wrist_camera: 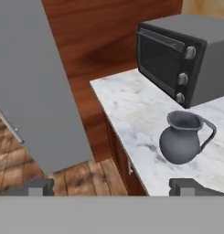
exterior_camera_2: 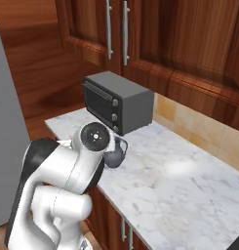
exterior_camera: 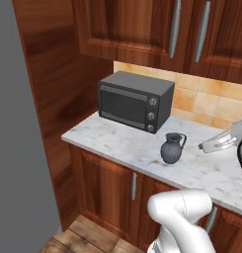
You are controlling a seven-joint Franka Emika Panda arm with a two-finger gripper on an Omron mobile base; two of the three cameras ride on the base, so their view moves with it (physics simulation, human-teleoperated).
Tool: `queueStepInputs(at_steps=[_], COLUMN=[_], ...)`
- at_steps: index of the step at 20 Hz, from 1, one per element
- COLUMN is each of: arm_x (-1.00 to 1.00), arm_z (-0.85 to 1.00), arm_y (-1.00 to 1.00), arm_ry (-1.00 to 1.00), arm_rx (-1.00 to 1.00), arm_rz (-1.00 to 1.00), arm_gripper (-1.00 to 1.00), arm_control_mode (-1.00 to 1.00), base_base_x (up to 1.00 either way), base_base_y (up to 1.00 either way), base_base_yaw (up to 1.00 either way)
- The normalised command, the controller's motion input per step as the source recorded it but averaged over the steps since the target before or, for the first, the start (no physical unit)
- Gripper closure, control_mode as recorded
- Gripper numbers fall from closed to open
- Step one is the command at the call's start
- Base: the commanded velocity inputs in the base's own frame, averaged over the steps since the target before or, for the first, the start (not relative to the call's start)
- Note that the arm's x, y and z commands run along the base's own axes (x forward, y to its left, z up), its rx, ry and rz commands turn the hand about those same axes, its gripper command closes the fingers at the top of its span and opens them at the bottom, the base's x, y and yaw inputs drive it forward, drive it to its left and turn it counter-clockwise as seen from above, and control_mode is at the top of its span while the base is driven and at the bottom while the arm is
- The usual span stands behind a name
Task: Move the mushroom and chicken breast from the top shelf to the second highest shelf to make space. Then, place the pitcher from the counter on the cleared top shelf.
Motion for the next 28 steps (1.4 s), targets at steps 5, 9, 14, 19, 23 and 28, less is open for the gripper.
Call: queueStepInputs(at_steps=[5,9,14,19,23,28], arm_x=[0.09,0.11,0.38,0.50,0.51,0.48], arm_z=[-0.53,-0.41,-0.29,-0.15,0.00,0.00], arm_y=[-0.80,-0.23,-0.01,-0.04,-0.26,-0.39], arm_ry=[-0.30,-0.30,-0.06,0.02,0.07,0.03], arm_rx=[0.22,0.09,0.01,0.00,0.02,0.06], arm_rz=[0.04,0.07,0.09,0.09,0.06,0.05], arm_gripper=[-1.00,-1.00,-1.00,-1.00,-1.00,-1.00], arm_control_mode=[-1.00,-1.00,-1.00,-1.00,-1.00,-1.00], base_base_x=[0.00,0.00,0.00,0.00,0.00,0.00], base_base_y=[0.00,0.00,0.00,0.00,0.00,0.00], base_base_yaw=[0.00,0.00,0.00,0.00,0.00,0.00])
